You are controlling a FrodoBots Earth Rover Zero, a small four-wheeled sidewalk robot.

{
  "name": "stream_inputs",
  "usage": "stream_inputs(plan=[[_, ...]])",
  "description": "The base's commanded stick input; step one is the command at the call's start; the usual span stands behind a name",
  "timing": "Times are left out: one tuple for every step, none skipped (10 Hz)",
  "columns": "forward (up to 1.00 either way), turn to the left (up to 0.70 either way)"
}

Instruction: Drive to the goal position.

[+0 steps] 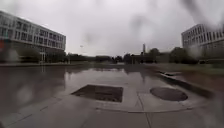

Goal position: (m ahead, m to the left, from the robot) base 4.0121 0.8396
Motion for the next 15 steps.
stream_inputs(plan=[[0.61,0.00],[0.61,0.00],[0.61,0.00],[0.61,0.00],[0.61,0.00],[0.61,0.00],[0.61,0.00],[0.61,0.00],[0.61,0.00],[0.61,0.00],[0.61,0.00],[0.61,0.00],[0.61,0.00],[0.61,0.00],[0.61,0.00]])
